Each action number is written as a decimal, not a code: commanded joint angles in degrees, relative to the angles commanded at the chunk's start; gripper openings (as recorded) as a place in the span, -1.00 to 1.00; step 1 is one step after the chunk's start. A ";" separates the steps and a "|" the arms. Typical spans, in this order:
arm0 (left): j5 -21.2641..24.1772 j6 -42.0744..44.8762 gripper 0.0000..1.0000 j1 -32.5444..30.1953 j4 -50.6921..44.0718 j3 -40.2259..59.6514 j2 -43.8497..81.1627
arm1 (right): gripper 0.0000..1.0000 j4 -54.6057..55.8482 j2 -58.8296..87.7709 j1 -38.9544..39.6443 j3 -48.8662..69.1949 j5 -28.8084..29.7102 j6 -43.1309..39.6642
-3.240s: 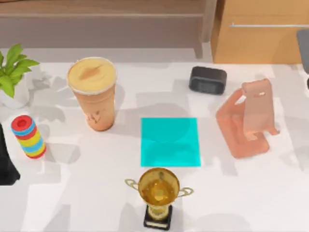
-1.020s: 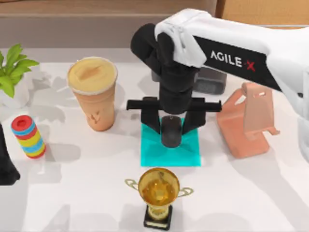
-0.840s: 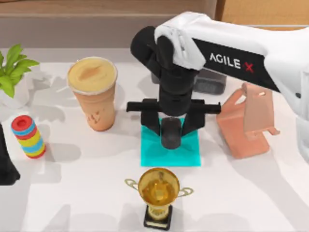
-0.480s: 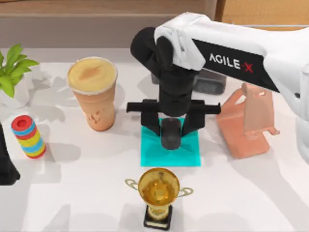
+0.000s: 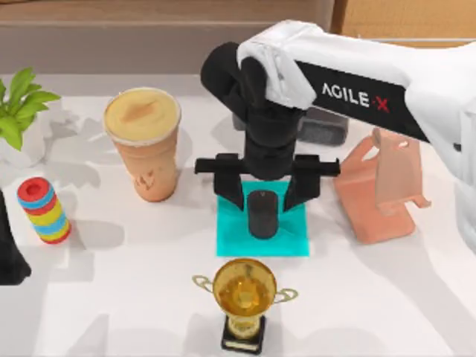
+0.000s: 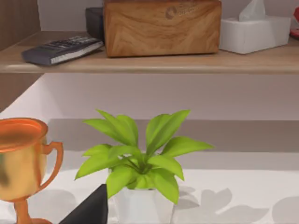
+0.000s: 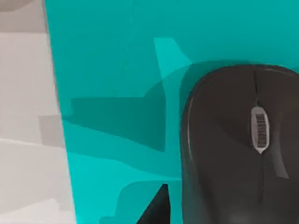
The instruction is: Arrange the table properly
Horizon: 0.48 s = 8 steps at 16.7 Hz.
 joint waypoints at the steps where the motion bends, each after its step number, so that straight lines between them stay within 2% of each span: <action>1: 0.00 0.00 1.00 0.00 0.00 0.00 0.00 | 0.81 0.00 0.00 0.00 0.00 0.00 0.00; 2: 0.00 0.00 1.00 0.00 0.00 0.00 0.00 | 0.96 0.00 0.00 0.00 0.00 0.00 0.00; 3: 0.00 0.00 1.00 0.00 0.00 0.00 0.00 | 1.00 0.00 0.00 0.00 0.00 0.00 0.00; 8: 0.00 0.00 1.00 0.00 0.00 0.00 0.00 | 1.00 0.00 0.00 0.00 0.00 0.00 0.00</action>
